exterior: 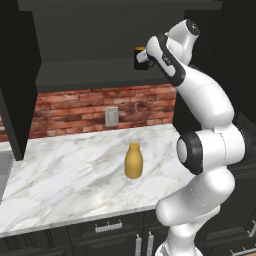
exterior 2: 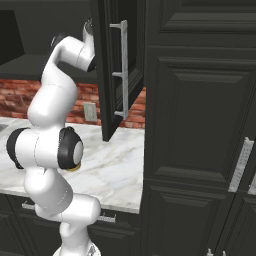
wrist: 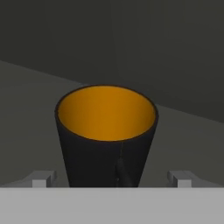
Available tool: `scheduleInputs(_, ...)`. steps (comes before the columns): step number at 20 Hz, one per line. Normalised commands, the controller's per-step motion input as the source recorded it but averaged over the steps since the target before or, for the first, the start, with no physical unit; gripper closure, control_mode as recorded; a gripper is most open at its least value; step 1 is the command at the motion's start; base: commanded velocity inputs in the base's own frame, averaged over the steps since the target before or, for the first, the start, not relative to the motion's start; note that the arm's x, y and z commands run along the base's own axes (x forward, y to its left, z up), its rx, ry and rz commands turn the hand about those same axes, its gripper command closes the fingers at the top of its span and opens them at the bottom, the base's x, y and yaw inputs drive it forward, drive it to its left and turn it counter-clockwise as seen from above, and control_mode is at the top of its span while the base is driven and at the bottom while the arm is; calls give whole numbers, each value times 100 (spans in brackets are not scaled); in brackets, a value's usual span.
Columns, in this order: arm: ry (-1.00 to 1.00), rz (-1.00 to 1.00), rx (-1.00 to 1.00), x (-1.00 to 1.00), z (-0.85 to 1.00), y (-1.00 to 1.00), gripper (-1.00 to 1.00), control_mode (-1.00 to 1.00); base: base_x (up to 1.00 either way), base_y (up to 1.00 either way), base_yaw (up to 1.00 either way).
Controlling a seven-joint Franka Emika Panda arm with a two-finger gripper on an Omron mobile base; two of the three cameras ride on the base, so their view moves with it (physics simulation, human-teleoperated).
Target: There is a tray on the dining counter. Grab the cup, mug, and pitcher and place them on the tray. The pitcher may be placed next to the tray if it cannot fit the tray.
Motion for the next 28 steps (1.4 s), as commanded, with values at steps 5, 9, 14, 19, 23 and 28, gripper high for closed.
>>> scheduleInputs(5,0,1,0,2,-5,0,-100,-100,0,0,0)
scheduleInputs(9,0,0,0,0,0,0,-100,-100,0,0,0)
scheduleInputs(14,0,0,0,0,0,0,-100,-100,0,0,0)
scheduleInputs(19,0,0,0,0,0,0,100,-100,0,0,0)
scheduleInputs(23,0,0,0,0,0,0,100,-100,0,0,0)
scheduleInputs(28,0,0,0,0,0,0,100,-100,0,0,0)
